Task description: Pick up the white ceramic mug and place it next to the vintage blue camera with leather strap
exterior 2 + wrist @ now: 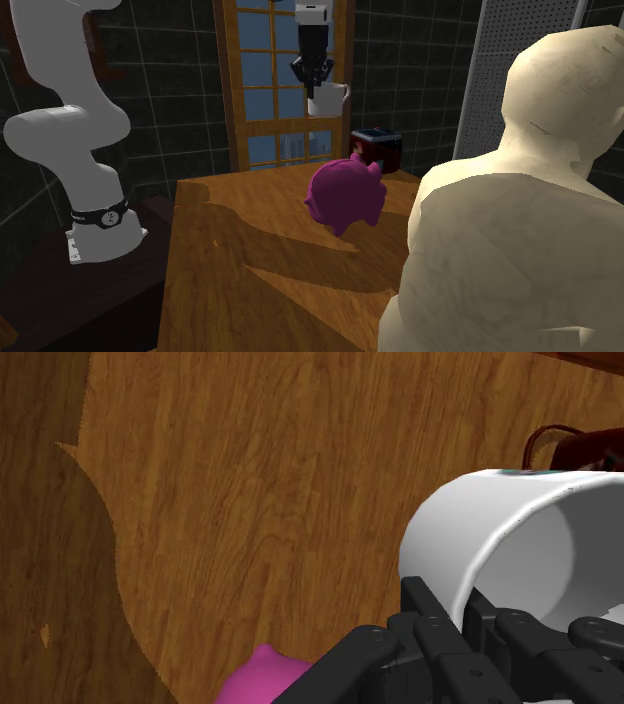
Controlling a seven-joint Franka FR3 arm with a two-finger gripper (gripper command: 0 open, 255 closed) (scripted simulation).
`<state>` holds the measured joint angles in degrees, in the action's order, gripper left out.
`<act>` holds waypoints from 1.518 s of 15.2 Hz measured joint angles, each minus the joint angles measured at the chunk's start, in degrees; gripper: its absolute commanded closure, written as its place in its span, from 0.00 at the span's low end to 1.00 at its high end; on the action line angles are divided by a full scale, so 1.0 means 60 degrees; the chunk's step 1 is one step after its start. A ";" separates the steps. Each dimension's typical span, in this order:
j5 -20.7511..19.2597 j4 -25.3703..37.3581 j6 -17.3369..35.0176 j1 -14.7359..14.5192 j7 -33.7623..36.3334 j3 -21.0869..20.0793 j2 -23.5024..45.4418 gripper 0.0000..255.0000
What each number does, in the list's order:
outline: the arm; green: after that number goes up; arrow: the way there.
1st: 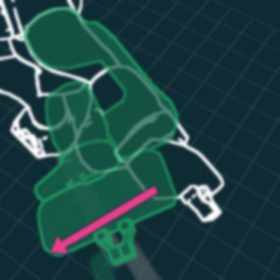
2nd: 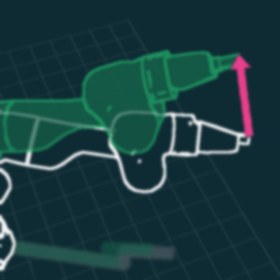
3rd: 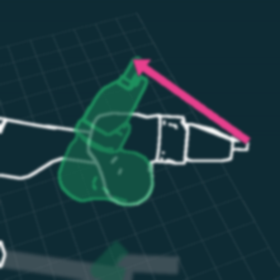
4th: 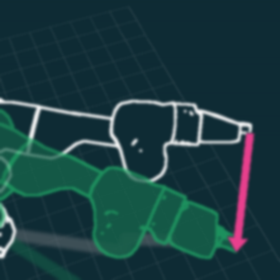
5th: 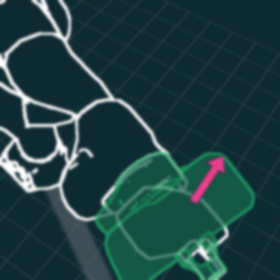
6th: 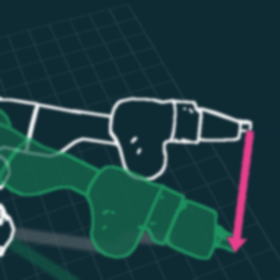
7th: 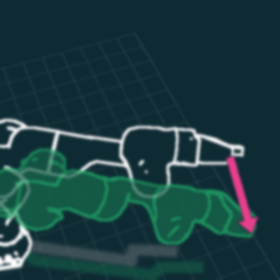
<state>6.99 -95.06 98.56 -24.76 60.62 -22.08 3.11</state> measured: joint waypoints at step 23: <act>-0.0346 -0.1142 0.1972 -0.1023 0.1695 -0.0795 0.0671 1.00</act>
<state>4.91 -101.91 110.40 -30.90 70.79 -26.85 7.14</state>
